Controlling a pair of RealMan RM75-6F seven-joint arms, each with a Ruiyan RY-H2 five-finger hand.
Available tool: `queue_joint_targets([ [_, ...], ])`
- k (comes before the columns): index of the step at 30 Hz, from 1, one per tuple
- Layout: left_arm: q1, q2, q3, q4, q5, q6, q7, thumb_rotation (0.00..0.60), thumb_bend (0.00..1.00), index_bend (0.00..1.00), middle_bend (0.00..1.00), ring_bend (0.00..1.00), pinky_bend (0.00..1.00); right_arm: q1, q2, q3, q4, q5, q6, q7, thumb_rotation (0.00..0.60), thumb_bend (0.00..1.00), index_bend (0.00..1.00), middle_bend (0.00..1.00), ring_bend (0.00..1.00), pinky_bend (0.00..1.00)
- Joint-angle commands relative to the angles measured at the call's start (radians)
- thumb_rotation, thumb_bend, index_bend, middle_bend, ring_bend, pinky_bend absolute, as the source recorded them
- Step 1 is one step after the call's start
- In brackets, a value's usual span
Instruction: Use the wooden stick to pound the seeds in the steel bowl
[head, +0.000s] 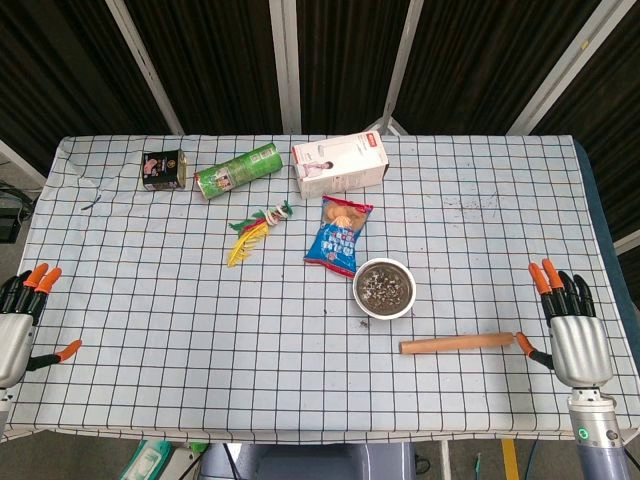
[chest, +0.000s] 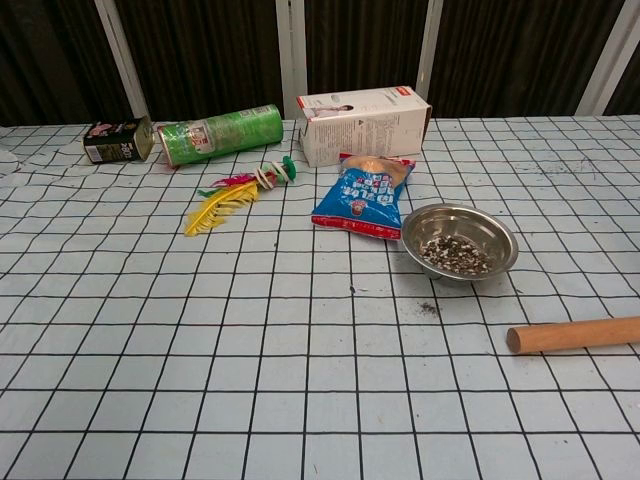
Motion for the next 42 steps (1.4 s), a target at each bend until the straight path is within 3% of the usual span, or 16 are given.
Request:
queue_joint_targets([
  [1,0.002,-0.001,-0.001,0.000,-0.003,0.002,-0.001,0.600,0.20,0.02,0.00,0.00,0.00,-0.002,0.000,0.000,-0.004,-0.003,-0.001,0.009,0.600,0.26,0.00,0.00,0.00,0.00],
  [8,0.005,0.000,0.003,0.004,0.005,0.007,-0.010,0.600,0.20,0.02,0.00,0.00,0.00,0.017,0.019,-0.009,-0.023,-0.059,-0.013,0.020,0.600,0.26,0.00,0.00,0.00,0.00],
  [10,0.005,0.000,0.004,0.008,0.008,0.009,-0.011,0.600,0.20,0.02,0.00,0.00,0.00,0.024,0.020,-0.019,-0.020,-0.100,-0.008,0.026,0.600,0.26,0.03,0.06,0.03,0.03],
  [13,0.006,-0.001,0.004,0.009,0.009,0.010,-0.013,0.600,0.20,0.02,0.00,0.00,0.00,0.039,0.010,-0.041,-0.008,-0.172,-0.003,0.041,0.600,0.26,0.17,0.21,0.16,0.14],
  [21,0.005,-0.002,0.002,0.008,0.004,0.008,-0.010,0.600,0.20,0.02,0.00,0.00,0.00,0.081,-0.058,-0.107,0.030,-0.298,-0.065,0.014,0.600,0.26,0.29,0.32,0.27,0.23],
  [25,0.007,-0.003,0.002,0.008,0.002,0.010,-0.004,0.600,0.20,0.02,0.00,0.00,0.00,0.095,-0.091,-0.115,0.051,-0.314,-0.089,0.007,0.600,0.26,0.32,0.35,0.30,0.27],
  [42,0.007,-0.003,0.002,0.010,0.006,0.011,-0.008,0.600,0.20,0.02,0.00,0.00,0.00,0.149,-0.233,-0.094,0.149,-0.261,-0.204,-0.032,0.600,0.26,0.37,0.39,0.34,0.27],
])
